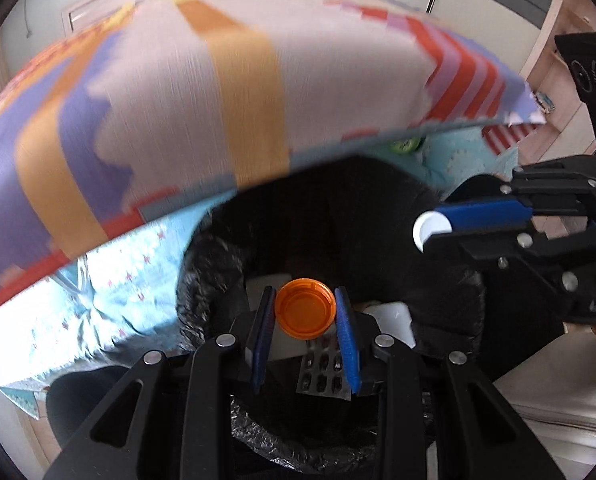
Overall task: Collect trash
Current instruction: 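Carry the orange lid and white cap with both tools over the trash bin, then open the left tool dropping the orange lid while the right tool releases the white cap, then move both tools back over the bed toward the pink toy and metal bar, then close the left tool on the metal bar while the right tool grasps the pink pig toy, then carry the metal bar and pink pig toy with both tools over the trash bin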
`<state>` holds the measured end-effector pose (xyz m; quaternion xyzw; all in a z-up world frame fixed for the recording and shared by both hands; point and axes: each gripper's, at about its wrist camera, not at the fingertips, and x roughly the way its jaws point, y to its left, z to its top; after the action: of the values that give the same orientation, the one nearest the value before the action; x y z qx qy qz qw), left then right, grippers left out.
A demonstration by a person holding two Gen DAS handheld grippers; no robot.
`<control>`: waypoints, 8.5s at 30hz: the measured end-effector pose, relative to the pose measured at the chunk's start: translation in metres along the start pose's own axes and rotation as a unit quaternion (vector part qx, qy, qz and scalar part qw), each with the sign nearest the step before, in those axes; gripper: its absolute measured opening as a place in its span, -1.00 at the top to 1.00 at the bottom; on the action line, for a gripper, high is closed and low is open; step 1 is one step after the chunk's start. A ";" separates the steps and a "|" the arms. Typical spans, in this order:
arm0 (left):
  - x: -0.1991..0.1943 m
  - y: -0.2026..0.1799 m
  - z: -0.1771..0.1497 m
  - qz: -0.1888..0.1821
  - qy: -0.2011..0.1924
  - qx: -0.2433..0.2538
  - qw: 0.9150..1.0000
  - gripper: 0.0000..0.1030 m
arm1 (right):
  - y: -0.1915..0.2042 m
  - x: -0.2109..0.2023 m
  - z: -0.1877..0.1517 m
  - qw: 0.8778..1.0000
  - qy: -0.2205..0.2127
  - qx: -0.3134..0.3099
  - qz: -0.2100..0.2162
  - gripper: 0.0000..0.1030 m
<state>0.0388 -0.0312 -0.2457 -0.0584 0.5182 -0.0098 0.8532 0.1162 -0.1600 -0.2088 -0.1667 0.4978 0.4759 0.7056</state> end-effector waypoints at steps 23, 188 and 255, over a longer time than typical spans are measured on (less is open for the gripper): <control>0.052 -0.002 0.000 0.006 0.051 -0.005 0.999 0.42 | -0.013 0.043 -0.016 0.997 0.060 0.045 0.024 0.65; -0.039 0.158 0.273 0.062 -0.153 0.045 0.985 0.82 | -0.112 0.015 0.281 0.988 -0.126 0.053 -0.069 0.47; -0.078 -0.008 0.004 -0.039 -0.064 0.031 0.997 0.82 | -0.017 -0.037 0.015 0.999 -0.033 0.011 0.016 0.47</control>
<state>0.0059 -0.0324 -0.1740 -0.0521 0.4597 -0.0554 0.8848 0.1365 -0.1764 -0.1742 -0.1350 0.4822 0.4865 0.7159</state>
